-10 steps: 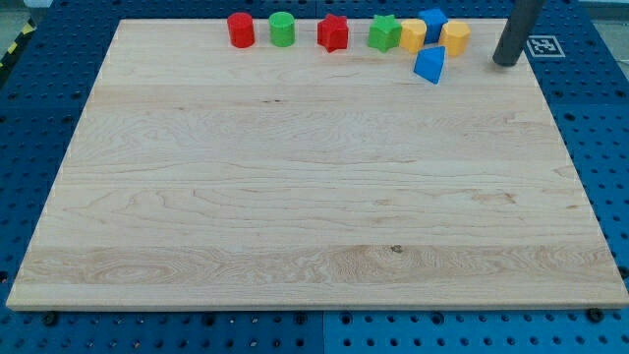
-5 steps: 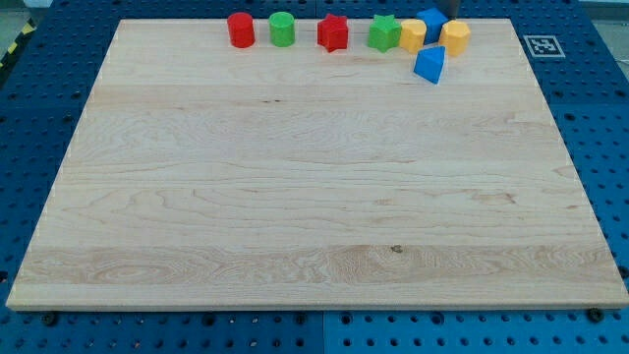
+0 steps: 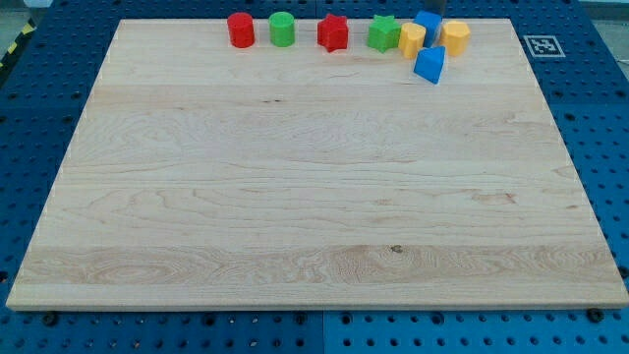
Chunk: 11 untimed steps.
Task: Place the blue cube in between the yellow heart and yellow hexagon
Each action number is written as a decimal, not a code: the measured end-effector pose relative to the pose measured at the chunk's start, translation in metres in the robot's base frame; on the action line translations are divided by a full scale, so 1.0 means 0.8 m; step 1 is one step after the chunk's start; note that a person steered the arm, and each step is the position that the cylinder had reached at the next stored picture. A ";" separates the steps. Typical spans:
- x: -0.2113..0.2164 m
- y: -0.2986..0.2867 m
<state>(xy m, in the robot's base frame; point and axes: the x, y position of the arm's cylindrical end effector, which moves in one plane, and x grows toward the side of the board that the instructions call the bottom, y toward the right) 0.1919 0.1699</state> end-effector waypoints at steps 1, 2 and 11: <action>0.000 -0.015; -0.001 -0.027; 0.000 -0.059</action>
<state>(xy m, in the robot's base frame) 0.1915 0.1231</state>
